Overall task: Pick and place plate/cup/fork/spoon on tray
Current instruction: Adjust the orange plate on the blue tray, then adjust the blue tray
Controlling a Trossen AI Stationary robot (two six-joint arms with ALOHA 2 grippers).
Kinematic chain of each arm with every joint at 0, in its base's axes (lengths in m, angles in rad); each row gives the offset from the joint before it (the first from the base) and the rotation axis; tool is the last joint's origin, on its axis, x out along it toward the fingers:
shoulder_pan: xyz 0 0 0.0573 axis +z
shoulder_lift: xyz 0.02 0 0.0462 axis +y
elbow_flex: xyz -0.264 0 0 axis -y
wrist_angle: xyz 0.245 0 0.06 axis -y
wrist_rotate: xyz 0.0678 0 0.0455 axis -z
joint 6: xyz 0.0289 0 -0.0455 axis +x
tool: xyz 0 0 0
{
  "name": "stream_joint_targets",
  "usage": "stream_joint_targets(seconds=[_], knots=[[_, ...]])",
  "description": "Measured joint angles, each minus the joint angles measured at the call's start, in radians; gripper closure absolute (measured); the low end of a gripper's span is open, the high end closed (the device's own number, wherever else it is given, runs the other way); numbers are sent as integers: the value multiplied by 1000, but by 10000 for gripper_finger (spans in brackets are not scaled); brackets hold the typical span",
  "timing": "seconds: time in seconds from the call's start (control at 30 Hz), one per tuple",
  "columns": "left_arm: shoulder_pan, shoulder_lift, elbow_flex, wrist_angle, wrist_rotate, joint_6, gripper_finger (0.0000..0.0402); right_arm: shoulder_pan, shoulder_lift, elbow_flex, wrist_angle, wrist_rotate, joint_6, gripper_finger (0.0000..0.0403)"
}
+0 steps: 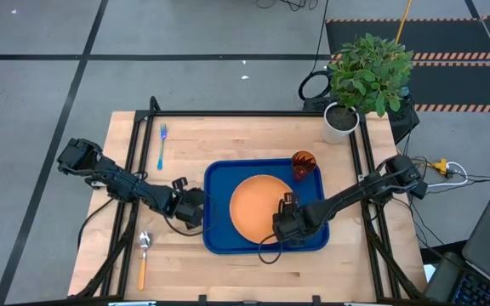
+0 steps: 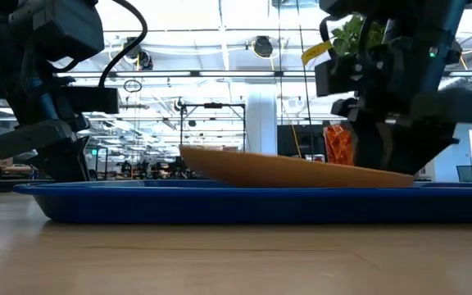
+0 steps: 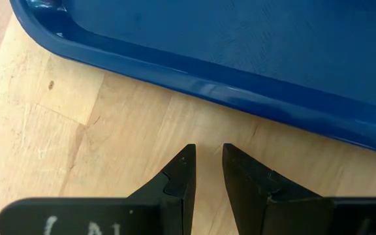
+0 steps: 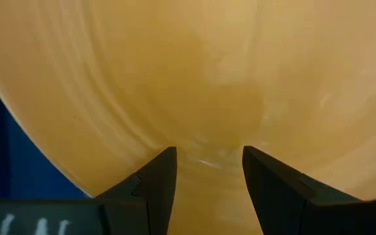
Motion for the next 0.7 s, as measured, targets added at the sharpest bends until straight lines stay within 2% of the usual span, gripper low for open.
stream_joint_targets(seconds=[0.13,0.4,0.7], knots=[[0,0,0,3,0,0,321,0,-68,0,2,9,0,234],[0,0,0,6,0,-1,321,0,-216,0,1,136,25,234],[0,0,0,5,0,-2,321,0,-227,0,8,167,42,234]])
